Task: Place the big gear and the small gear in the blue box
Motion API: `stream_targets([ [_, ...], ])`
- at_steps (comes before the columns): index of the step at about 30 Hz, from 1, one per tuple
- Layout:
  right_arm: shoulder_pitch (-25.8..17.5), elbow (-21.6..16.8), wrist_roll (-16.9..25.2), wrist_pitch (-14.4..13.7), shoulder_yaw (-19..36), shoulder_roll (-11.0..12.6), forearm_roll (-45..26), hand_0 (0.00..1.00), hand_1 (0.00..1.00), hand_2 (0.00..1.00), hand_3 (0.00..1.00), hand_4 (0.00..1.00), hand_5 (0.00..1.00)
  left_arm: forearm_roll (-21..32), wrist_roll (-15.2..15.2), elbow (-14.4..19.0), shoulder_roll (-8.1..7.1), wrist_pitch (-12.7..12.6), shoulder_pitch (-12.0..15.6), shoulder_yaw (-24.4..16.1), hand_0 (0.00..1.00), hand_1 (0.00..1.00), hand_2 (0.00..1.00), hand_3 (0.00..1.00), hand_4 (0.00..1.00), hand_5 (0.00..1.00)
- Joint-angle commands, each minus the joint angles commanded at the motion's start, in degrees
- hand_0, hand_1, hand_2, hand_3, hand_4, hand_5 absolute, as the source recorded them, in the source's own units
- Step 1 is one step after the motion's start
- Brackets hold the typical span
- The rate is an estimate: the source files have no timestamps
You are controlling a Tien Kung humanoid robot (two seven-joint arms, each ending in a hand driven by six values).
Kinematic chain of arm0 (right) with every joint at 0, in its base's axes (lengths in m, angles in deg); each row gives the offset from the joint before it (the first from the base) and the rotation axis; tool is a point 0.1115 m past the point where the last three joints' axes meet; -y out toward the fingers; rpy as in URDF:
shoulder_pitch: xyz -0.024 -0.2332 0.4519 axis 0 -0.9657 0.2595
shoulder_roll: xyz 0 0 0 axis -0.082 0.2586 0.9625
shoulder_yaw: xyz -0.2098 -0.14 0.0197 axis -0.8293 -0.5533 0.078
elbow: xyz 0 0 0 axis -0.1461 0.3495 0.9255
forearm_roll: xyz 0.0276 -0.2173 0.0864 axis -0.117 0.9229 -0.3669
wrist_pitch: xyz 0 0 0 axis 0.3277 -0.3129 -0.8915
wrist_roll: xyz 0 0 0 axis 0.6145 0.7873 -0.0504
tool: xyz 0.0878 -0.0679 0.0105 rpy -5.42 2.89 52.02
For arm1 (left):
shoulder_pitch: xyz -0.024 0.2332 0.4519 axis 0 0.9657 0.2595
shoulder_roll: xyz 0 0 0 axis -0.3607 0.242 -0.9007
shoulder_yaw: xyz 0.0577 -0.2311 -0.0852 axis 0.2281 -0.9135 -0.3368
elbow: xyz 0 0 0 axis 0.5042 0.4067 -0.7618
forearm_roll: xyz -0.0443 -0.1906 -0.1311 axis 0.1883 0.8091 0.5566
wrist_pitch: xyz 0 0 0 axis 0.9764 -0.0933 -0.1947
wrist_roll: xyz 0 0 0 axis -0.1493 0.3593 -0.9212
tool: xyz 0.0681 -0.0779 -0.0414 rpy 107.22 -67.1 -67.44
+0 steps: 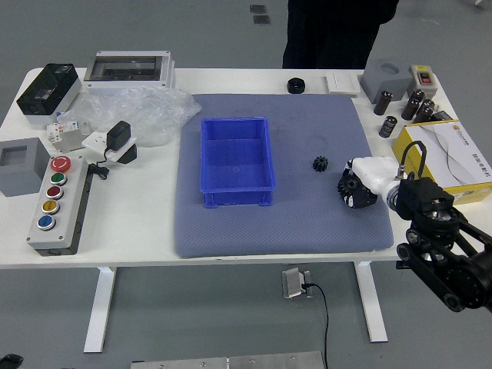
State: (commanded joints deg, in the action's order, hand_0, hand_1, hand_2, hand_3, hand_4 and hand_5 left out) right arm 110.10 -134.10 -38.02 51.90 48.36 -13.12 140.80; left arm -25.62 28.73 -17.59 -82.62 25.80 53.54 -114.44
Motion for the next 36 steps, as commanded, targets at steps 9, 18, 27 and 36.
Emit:
stream_targets([
  [9, 3.6, -4.7, -0.9, 0.7, 2.6, 0.9, -0.1, 0.566, 0.439, 0.463, 0.534, 0.438, 0.146, 0.3, 0.0, 0.0, -0.23, -0.1, 0.1, 0.0, 0.872, 0.862, 0.856, 0.858, 0.786, 0.619],
  [18, 9.8, -8.1, -1.1, 1.6, 2.2, -2.0, -1.3, 0.570, 0.436, 0.459, 0.533, 0.442, 0.145, 0.3, 0.0, 0.0, -0.49, -0.2, 0.3, -0.2, 0.871, 0.862, 0.856, 0.857, 0.787, 0.621],
  [27, 14.1, -5.3, -0.1, 0.8, 0.4, -10.7, -2.4, 0.569, 0.436, 0.458, 0.532, 0.446, 0.147, 0.1, 0.0, 0.0, -0.40, -0.1, 0.5, -0.1, 0.871, 0.862, 0.855, 0.855, 0.788, 0.621],
  [36, 14.5, -0.9, 0.7, 0.6, -1.6, -16.8, -5.4, 0.562, 0.456, 0.479, 0.557, 0.474, 0.173, 0.4, -0.1, 0.0, -0.10, 0.0, 0.5, 0.2, 0.870, 0.861, 0.854, 0.854, 0.792, 0.622],
])
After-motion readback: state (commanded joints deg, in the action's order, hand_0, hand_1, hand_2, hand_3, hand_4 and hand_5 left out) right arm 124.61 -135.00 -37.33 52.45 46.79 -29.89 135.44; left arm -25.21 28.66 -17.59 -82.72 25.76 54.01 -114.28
